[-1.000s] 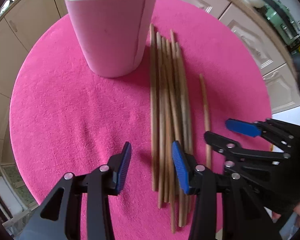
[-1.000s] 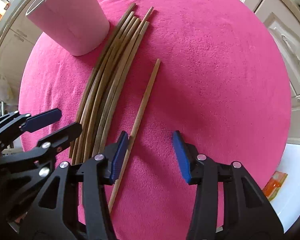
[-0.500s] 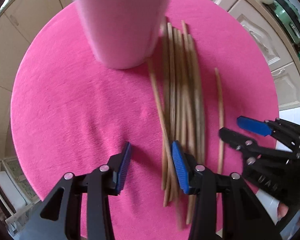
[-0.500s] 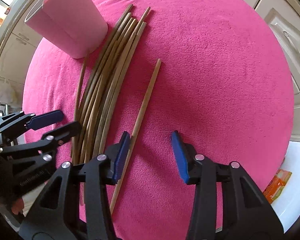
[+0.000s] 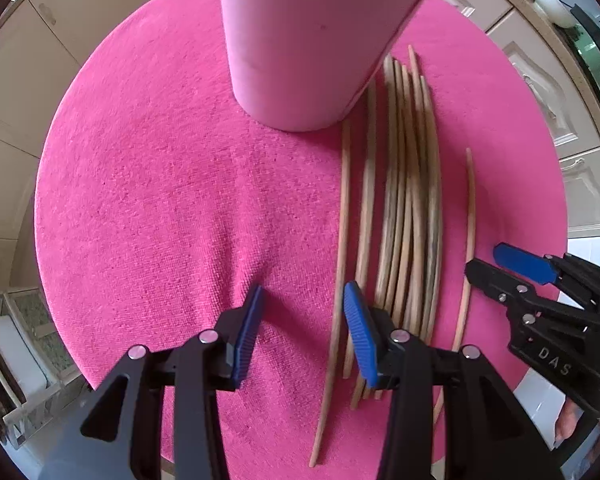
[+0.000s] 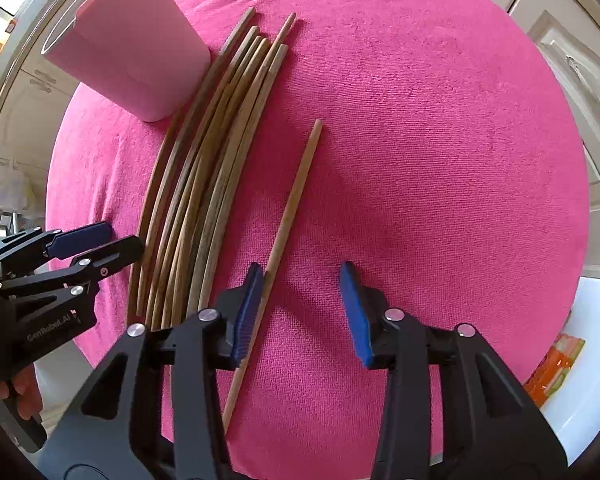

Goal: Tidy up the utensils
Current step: 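Close the left gripper on a chopstick while the right gripper grasps another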

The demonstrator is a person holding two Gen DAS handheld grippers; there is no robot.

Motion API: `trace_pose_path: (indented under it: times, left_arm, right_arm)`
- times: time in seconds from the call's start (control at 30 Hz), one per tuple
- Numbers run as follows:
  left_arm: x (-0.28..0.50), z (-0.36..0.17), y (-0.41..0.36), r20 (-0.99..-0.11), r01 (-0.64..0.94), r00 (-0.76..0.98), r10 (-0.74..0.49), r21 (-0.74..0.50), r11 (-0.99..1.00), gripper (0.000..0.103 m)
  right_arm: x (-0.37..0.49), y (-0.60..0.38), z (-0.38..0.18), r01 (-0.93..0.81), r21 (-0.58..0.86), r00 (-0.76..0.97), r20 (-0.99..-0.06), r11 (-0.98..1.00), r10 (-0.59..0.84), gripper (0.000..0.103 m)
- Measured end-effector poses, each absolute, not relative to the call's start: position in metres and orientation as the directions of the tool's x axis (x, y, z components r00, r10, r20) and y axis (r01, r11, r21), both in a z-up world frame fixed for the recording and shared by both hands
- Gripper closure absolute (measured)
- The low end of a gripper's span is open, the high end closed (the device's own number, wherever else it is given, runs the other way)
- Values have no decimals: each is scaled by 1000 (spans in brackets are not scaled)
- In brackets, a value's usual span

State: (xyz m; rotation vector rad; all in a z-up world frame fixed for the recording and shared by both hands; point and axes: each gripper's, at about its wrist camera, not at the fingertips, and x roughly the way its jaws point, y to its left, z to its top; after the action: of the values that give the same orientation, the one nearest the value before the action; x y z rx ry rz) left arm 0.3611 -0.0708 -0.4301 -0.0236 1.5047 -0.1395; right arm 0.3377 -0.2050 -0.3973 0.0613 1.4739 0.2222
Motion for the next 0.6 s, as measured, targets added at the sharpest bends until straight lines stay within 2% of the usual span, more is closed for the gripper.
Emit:
trace_pose_path:
  times: [0.27, 0.33, 0.43, 0.47, 0.6]
  left_arm:
    - [375, -438, -106, -999, 164, 11, 33, 34, 986, 61]
    - [379, -438, -113, -999, 164, 4, 35, 35, 986, 68]
    - [379, -437, -120, -1000, 162, 6, 26, 27, 986, 89]
    - [381, -437, -121, -1000, 161, 9, 28, 29, 987, 92]
    - [376, -429, -102, -1000, 116, 11, -23, -21, 993, 94]
  right_arm:
    - [350, -207, -398, -93, 180, 59, -981, 979, 186, 70]
    - [354, -209, -398, -85, 185, 55, -980, 979, 190, 75]
    - [359, -217, -399, -62, 215, 42, -975, 975, 218, 84]
    - [360, -222, -399, -48, 231, 37, -972, 972, 233, 86]
    - [362, -235, -399, -9, 256, 32, -966, 967, 256, 93]
